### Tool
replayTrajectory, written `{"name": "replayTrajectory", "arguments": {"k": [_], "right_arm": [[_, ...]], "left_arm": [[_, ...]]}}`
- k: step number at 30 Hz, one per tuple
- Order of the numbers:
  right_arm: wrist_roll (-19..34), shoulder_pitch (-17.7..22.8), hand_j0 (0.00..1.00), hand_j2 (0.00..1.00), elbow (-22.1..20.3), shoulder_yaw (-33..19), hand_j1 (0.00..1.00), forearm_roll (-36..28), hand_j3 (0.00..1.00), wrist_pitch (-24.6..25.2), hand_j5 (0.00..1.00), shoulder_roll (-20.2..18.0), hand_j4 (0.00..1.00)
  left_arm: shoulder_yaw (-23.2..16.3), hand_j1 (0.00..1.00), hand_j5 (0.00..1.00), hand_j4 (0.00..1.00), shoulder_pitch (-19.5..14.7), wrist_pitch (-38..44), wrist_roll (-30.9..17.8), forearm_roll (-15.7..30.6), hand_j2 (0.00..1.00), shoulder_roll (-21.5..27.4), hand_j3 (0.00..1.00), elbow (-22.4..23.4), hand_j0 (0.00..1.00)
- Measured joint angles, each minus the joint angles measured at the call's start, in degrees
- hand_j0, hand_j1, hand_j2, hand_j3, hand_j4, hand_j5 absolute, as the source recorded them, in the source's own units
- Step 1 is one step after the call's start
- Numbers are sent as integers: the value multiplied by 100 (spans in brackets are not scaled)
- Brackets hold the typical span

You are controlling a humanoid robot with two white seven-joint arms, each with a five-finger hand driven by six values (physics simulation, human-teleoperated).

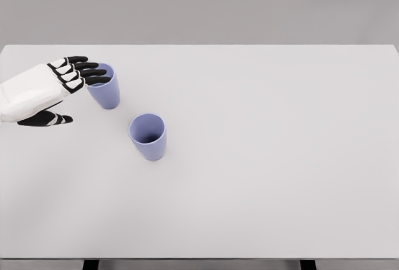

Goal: Place the right cup on the left cup with left arm

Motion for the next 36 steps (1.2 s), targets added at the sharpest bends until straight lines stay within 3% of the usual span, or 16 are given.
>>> {"name": "replayTrajectory", "arguments": {"k": [5, 14, 16, 18, 20, 22, 28, 36], "right_arm": [[4, 9, 100, 100, 7, -4, 100, -5, 100, 2, 100, 0, 100], [4, 9, 100, 100, 8, -5, 100, -7, 100, 3, 100, 0, 100], [5, 9, 100, 100, 8, -5, 100, -7, 100, 3, 100, 0, 100], [4, 9, 100, 100, 7, -4, 100, -7, 100, 3, 100, 0, 100], [3, 9, 100, 100, 8, -5, 100, -7, 100, 3, 100, 0, 100], [2, 9, 100, 100, 8, -5, 100, -7, 100, 3, 100, 0, 100], [4, 9, 100, 100, 8, -5, 100, -7, 100, 3, 100, 0, 100], [3, 9, 100, 100, 8, -5, 100, -7, 100, 3, 100, 0, 100]], "left_arm": [[-6, 100, 100, 100, 26, 0, -5, -84, 100, -1, 100, 0, 100], [-53, 100, 100, 100, 9, 0, -9, -916, 100, -136, 100, 0, 100], [-138, 100, 100, 100, -184, 2, -8, -998, 100, -160, 100, 0, 100], [-592, 100, 100, 100, -984, 4, -10, -1045, 100, -170, 100, 0, 100], [-1253, 100, 100, 100, -1485, 5, -11, -1071, 100, -180, 100, 10, 100], [-1774, 100, 100, 100, -1591, 2, -15, -1096, 100, -187, 100, 16, 100], [-2605, 100, 100, 100, -2232, 2, -17, -1215, 100, -181, 100, 18, 100], [-3049, 100, 100, 100, -2557, 1, -319, -1852, 100, -133, 100, 1, 100]]}}
